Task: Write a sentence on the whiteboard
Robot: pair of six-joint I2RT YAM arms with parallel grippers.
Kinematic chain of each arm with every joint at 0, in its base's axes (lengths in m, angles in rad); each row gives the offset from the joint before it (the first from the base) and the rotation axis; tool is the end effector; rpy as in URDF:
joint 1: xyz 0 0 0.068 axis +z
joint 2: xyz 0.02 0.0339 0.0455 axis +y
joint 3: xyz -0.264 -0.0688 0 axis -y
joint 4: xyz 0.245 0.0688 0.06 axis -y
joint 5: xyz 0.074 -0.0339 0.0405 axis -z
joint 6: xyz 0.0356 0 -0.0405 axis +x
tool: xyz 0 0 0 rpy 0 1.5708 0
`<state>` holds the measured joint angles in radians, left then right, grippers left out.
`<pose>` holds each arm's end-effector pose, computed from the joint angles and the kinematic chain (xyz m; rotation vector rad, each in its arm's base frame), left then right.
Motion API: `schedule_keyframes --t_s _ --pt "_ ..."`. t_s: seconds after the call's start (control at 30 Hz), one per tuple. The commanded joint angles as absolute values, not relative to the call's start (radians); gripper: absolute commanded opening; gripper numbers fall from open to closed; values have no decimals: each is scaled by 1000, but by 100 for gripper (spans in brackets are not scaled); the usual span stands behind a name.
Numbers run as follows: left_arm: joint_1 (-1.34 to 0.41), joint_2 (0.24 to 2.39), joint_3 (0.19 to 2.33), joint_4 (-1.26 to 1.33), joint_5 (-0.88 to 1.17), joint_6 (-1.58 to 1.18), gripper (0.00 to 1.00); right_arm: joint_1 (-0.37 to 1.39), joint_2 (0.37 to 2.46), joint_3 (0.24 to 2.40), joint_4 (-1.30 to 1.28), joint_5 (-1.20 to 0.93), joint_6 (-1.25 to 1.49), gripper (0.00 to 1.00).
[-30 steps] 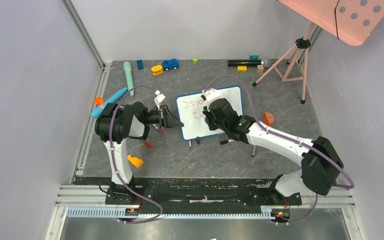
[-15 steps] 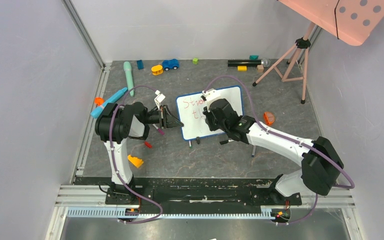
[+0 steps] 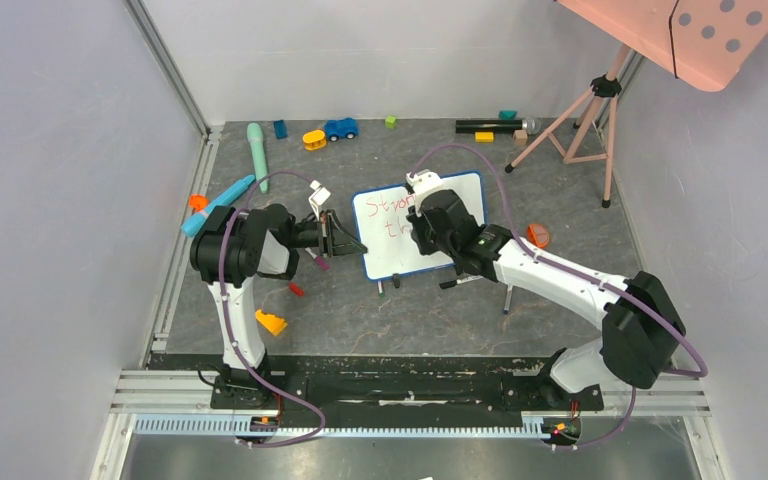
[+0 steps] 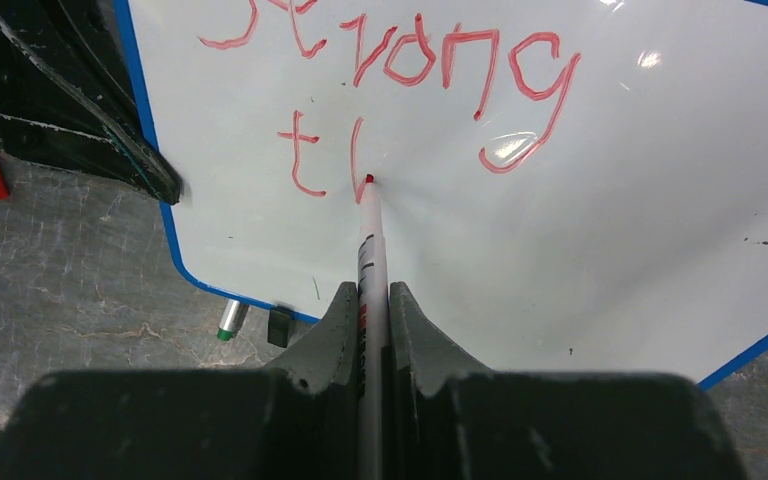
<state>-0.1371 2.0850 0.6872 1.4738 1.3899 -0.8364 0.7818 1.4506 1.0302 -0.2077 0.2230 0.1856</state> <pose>0.3234 -0.0800 0.1185 0.6985 1.7340 -1.7256 0.2358 0.2230 0.2665 -0.5246 2.1336 0.3025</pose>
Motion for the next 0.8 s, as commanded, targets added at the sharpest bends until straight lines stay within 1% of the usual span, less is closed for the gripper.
schedule_keyframes --t_s 0.0,0.5,0.77 --pt "-147 2070 690 1557 1422 -851 2 757 1450 1046 -193 268 170 0" --pt "-147 2072 691 1557 1424 -852 2 753 1429 1004 -193 270 188 0" --pt "-147 2070 690 1557 1422 -850 2 753 1414 958 -185 239 210 0"
